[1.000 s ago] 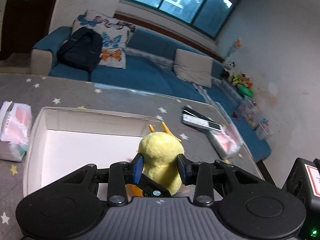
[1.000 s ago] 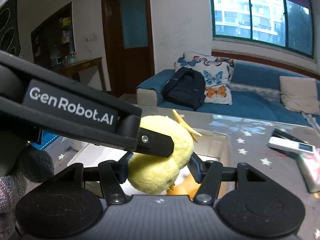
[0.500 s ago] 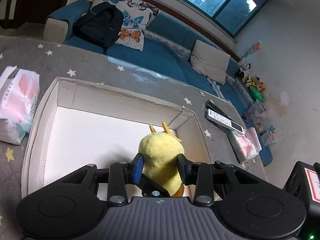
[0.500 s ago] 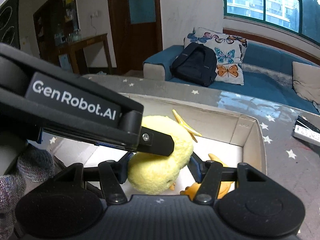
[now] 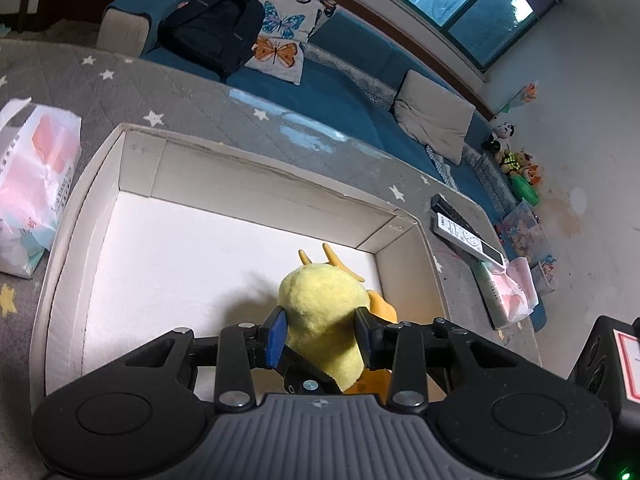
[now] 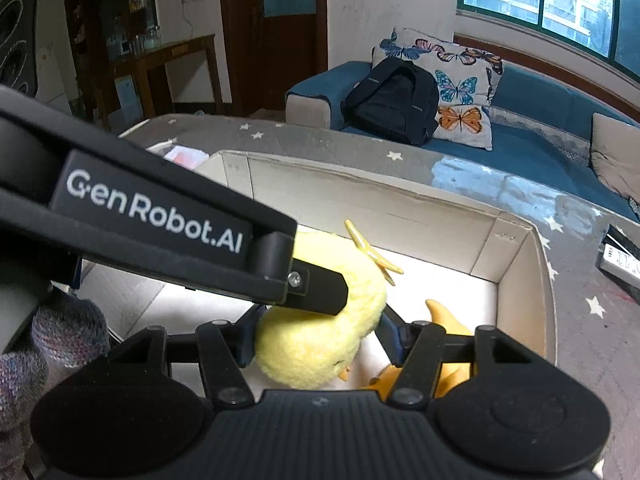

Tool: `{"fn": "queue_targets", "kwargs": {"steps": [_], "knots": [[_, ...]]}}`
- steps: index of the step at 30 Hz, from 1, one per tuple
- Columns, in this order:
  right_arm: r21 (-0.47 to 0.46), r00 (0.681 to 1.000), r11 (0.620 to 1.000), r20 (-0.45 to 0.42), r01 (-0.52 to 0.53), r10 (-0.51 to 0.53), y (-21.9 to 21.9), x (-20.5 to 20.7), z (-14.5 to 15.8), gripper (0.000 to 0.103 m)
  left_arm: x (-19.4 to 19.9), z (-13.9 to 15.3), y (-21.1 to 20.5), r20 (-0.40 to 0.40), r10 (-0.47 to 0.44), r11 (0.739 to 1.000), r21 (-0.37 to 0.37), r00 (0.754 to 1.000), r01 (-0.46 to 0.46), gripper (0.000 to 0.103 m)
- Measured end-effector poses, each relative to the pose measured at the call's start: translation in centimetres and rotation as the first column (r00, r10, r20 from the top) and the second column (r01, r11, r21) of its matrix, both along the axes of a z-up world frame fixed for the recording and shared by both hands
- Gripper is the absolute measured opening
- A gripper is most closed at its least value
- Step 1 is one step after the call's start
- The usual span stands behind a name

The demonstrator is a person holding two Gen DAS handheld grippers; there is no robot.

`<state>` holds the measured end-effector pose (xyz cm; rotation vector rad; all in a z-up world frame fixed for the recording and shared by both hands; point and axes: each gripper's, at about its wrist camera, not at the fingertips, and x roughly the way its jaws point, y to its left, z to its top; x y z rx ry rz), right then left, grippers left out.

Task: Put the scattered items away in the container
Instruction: 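Carry the plush chick into the box and open the left gripper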

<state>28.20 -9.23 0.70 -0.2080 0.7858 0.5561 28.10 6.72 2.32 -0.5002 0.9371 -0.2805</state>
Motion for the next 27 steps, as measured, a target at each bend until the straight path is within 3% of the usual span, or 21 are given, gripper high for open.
{"fn": "queue_targets", "kwargs": {"steps": [18,22,27], "knots": [[0.012,1.0,1.0,-0.005,0.026,-0.026,-0.3,0.3,-0.3,0.061,-0.7,0.0,0.0,-0.006,0.008,1.0,0.028,1.0,-0.008,0.039],[0.028,0.999,0.999,0.023,0.026,-0.027,-0.6,-0.3,0.5,0.073,-1.7,0.9,-0.1,0.023,0.01,0.999,0.05,1.0,-0.011,0.039],[0.041,0.998,0.999,0.063,0.013,-0.015,-1.0,-1.7,1.9,0.078,-3.5,2.4,-0.5,0.068,-0.002,0.997,0.081,0.998,-0.004,0.039]]}}
